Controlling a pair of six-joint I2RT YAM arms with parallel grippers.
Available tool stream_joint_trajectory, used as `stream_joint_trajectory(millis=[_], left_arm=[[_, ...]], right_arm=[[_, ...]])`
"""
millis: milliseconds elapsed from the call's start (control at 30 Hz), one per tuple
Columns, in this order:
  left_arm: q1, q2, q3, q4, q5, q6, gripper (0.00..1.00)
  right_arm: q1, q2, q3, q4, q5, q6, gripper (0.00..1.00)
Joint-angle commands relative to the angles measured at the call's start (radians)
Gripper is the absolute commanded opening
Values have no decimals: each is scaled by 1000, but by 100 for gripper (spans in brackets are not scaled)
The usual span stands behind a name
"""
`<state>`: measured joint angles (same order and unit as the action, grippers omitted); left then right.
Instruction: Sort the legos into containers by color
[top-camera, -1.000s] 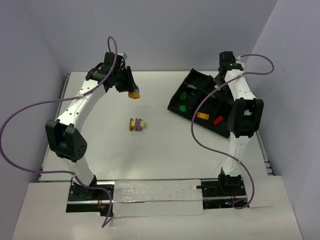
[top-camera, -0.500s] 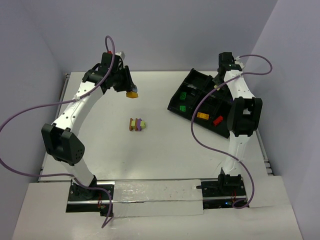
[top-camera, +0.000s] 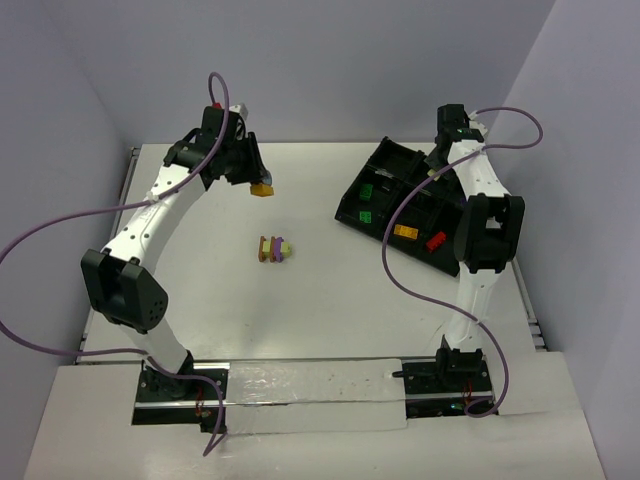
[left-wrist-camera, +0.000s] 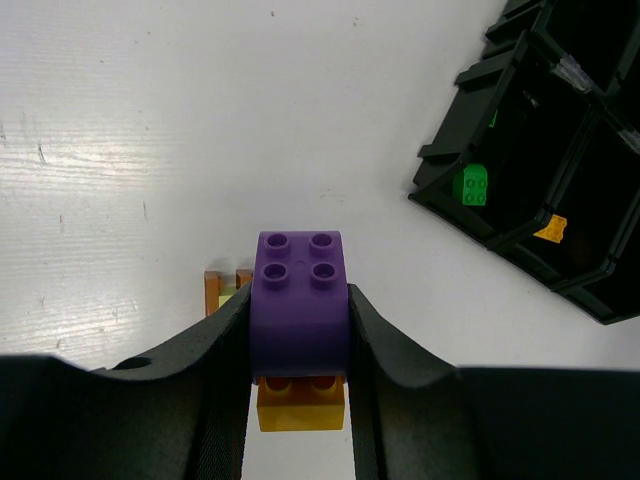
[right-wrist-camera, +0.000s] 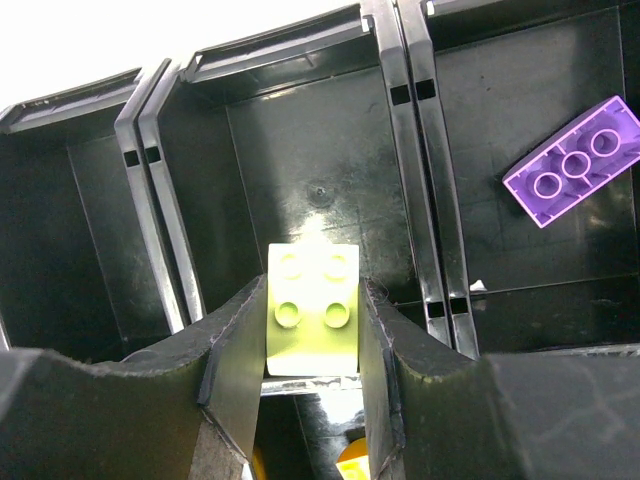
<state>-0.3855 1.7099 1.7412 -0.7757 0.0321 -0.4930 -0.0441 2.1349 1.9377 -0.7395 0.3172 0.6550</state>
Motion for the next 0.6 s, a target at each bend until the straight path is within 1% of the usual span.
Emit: stream_joint_trajectory(millis=[0, 567], left_arm=[[-7, -39, 21, 21, -16, 13, 0], [-7, -62, -10, 25, -24, 25, 0]], right_arm=[[-11, 3, 12, 38, 14, -14, 11], [-12, 15, 5, 48, -21, 2, 12]])
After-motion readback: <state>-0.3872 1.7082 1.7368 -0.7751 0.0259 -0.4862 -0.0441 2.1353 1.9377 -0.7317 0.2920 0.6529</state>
